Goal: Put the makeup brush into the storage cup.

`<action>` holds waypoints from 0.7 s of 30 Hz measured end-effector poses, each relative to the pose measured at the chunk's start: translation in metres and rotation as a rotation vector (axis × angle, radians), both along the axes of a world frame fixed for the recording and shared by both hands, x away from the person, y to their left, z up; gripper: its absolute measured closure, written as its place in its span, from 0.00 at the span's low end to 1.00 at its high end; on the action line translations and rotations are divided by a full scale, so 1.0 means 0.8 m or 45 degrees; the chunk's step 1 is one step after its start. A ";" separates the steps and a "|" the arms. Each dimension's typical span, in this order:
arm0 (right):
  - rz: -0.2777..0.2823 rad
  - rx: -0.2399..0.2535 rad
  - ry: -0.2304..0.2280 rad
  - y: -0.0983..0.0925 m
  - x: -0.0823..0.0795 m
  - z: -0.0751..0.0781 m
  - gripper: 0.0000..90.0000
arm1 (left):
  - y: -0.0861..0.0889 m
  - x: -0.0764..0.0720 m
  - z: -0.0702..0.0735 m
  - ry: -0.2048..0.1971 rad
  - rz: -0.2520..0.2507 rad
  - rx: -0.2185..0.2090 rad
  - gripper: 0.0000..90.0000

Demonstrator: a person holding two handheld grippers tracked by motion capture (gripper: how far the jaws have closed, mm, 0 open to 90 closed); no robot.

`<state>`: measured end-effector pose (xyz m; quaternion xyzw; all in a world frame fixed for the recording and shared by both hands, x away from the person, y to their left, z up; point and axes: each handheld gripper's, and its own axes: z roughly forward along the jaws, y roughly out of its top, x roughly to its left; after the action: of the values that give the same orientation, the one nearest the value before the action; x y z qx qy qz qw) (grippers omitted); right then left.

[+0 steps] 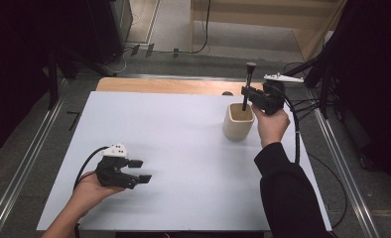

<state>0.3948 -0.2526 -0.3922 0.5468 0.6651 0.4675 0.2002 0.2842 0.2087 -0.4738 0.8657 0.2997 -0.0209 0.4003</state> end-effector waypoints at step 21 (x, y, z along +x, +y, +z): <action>-0.015 0.014 0.003 0.002 -0.003 -0.029 0.88 | -0.001 0.000 -0.001 0.009 -0.012 0.016 0.35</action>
<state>0.3920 -0.2511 -0.4153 0.5523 0.6594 0.4695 0.1992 0.2844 0.2078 -0.4749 0.8695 0.2972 -0.0241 0.3938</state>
